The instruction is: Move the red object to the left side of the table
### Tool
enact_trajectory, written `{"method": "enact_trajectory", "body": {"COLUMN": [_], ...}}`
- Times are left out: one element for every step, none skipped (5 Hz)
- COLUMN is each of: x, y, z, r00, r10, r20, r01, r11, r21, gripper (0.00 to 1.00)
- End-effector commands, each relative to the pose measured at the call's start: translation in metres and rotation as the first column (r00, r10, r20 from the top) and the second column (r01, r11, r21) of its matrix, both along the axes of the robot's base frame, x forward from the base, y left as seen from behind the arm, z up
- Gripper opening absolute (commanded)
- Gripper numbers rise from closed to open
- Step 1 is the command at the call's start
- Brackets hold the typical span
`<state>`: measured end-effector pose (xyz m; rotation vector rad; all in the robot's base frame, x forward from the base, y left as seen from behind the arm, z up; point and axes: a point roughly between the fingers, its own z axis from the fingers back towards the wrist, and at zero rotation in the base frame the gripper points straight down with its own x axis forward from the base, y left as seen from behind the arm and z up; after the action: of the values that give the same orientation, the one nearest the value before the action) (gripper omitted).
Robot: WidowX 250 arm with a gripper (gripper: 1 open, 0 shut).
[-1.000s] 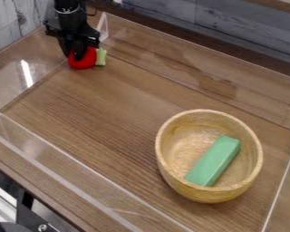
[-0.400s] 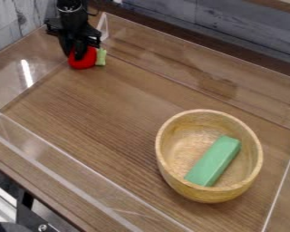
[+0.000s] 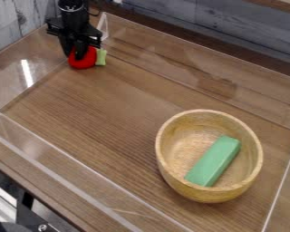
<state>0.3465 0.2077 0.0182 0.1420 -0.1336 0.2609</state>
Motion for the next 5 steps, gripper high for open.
{"method": "enact_trajectory", "body": {"x": [-0.0081, -0.0102, -0.0122, -0.0144, -0.0168], "y": [-0.0041, -0.004, -0.0039, -0.0035, -0.0033], "z": [-0.0175, -0.0167, -0.0161, -0.0156, -0.015], "r00": [0.998, 0.997, 0.996, 0.995, 0.993], "r10": [0.004, 0.008, 0.011, 0.015, 0.019], "r20": [-0.06, -0.075, -0.089, -0.103, -0.117], "r01": [-0.006, -0.009, -0.013, -0.017, -0.021], "r11": [1.0, 1.0, 1.0, 1.0, 1.0], "r21": [-0.022, -0.02, -0.018, -0.017, -0.015], "gripper": [0.0, 0.0, 0.0, 0.0, 0.0]}}
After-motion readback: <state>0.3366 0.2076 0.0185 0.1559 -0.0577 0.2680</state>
